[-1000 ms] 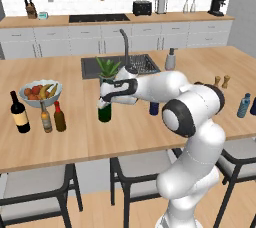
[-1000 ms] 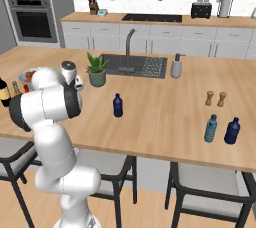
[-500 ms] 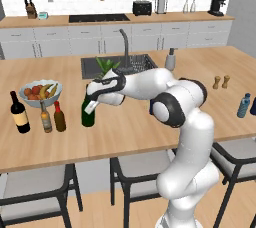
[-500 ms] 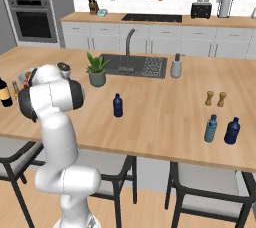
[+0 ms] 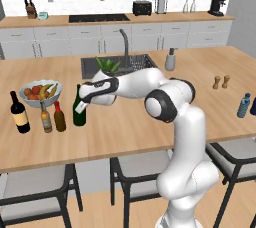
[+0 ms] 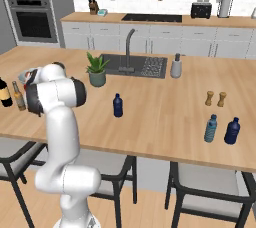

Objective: Move the plastic bottles in the middle to the plastics group, and the glass bottles in the middle to the glass group.

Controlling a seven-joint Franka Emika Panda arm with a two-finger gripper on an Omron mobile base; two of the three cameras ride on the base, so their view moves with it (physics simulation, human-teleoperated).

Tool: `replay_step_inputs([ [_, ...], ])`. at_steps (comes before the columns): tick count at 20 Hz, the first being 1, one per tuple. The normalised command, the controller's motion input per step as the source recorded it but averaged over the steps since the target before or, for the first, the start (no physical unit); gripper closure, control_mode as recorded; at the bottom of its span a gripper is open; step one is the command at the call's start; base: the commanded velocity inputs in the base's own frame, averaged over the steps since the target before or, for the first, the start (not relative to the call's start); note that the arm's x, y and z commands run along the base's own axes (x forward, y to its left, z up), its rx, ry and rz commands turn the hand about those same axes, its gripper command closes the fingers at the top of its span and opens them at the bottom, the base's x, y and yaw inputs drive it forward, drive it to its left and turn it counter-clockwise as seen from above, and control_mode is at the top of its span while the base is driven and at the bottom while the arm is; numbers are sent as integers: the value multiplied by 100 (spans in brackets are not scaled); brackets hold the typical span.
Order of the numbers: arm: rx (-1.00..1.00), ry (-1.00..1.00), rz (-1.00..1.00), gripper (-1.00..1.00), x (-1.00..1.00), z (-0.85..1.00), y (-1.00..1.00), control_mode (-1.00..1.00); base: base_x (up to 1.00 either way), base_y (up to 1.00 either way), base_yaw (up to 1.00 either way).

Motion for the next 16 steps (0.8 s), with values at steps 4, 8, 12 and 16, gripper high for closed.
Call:
replay_step_inputs([
  [4, 0, 0, 0, 100, 7, -12, 33, -100, 0, 0, 0],
  [8, 0, 0, 0, 100, 1, -36, 21, -100, 0, 0, 0],
  [12, -1, 0, 0, 100, 0, -70, 11, -100, 0, 0, 0],
  [16, -2, 0, 0, 100, 0, -31, 10, -100, 0, 0, 0],
])
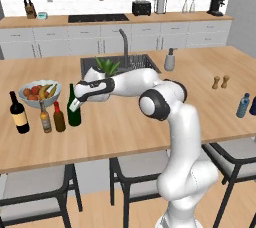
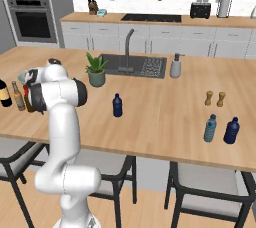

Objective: Move the plastic bottles in the middle to the plastics group, and the glass bottles in the middle to the glass group.

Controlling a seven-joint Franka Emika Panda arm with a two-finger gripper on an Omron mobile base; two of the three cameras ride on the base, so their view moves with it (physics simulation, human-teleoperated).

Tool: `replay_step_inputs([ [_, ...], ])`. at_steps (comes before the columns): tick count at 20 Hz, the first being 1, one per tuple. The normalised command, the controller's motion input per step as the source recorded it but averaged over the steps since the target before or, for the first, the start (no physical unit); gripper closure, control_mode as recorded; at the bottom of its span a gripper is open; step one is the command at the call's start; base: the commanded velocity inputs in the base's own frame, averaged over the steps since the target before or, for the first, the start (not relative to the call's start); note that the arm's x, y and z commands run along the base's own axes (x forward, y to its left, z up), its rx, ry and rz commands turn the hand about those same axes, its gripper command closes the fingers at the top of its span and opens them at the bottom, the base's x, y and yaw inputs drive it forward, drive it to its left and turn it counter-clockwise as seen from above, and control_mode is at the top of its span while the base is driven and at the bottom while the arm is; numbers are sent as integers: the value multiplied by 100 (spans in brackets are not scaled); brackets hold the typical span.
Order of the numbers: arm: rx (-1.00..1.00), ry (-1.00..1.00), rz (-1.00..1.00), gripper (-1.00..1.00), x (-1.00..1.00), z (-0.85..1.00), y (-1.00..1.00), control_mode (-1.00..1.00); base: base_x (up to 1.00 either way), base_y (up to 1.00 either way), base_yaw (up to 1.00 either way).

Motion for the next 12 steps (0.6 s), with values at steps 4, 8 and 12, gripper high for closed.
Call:
replay_step_inputs([
  [4, 0, 0, 0, -100, 0, 0, 0, -100, 0, 0, 0],
  [8, 0, 0, 0, -100, 0, 1, 0, -100, 0, 0, 0],
  [12, 0, -3, 0, -100, -7, 11, 0, -100, 0, 0, 0],
])
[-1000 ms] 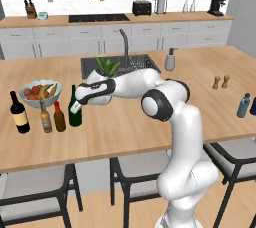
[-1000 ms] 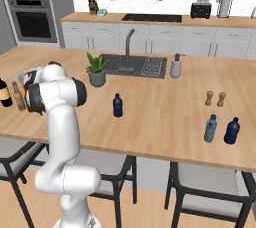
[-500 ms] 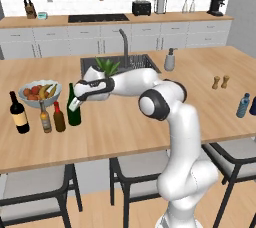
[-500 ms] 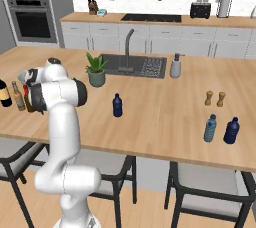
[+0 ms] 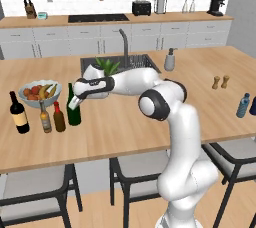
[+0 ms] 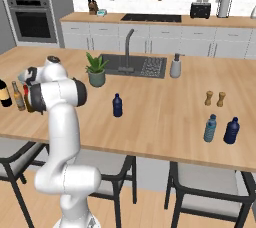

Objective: Move the plastic bottles in the middle to the plastics group, and the glass bottles in the middle to the glass group.

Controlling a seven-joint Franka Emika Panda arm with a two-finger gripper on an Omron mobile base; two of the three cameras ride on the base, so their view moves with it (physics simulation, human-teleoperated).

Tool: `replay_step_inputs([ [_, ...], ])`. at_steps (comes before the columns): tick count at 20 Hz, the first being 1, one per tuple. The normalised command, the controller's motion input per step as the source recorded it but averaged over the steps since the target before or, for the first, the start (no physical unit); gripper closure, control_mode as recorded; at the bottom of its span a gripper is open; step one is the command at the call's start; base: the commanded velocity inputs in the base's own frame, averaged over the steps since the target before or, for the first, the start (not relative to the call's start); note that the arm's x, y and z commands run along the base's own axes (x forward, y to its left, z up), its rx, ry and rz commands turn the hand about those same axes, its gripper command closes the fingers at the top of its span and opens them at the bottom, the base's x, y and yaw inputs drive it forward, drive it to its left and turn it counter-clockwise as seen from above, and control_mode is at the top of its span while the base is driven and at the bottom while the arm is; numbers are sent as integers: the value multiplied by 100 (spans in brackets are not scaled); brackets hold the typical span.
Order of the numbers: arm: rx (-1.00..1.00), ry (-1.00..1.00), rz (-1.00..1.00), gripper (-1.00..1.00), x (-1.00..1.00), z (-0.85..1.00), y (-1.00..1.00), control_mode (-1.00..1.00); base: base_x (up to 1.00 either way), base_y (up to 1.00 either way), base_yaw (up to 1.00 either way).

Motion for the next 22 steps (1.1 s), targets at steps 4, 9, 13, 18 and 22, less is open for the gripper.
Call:
replay_step_inputs([
  [4, 0, -4, 0, -100, -9, 14, 0, -100, 0, 0, 0],
  [9, 0, -8, 0, -100, -27, 20, 0, -100, 0, 0, 0],
  [13, 0, -5, -7, -100, -85, 24, -36, -100, 0, 0, 0],
  [18, 0, 0, -15, -100, -82, 14, -64, -100, 0, 0, 0],
  [22, 0, 0, -20, -100, -61, 13, -77, -100, 0, 0, 0],
])
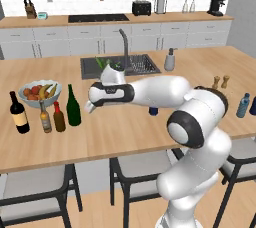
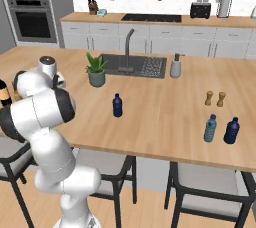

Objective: Move the plastic bottles in the middle to the plastics group, and the glass bottles in the middle to the glass group.

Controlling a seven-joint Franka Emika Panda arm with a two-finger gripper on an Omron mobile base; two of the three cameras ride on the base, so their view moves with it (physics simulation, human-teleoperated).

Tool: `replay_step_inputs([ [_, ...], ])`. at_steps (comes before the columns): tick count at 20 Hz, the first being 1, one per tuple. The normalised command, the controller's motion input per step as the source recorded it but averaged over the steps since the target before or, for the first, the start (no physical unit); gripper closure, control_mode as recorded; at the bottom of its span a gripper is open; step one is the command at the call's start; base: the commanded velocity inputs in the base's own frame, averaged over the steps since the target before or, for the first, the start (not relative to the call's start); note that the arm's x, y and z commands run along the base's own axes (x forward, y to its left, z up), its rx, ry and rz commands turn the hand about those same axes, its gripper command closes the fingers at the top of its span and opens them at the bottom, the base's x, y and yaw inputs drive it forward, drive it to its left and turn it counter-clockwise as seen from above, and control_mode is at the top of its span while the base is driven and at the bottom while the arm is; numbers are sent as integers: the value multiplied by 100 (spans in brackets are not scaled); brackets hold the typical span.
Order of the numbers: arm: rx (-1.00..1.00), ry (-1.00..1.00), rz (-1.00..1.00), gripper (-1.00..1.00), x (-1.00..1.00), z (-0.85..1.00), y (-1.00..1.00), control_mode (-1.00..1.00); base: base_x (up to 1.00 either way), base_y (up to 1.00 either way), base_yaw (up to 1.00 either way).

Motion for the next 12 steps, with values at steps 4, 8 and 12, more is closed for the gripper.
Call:
replay_step_inputs([
  [4, 0, 5, -24, -100, -31, 20, -96, -100, 0, 0, 0],
  [8, 0, 24, -29, -100, -2, 30, -100, -100, 0, 0, 0],
  [12, -2, 32, -42, -100, 1, 16, -100, -100, 0, 0, 0],
])
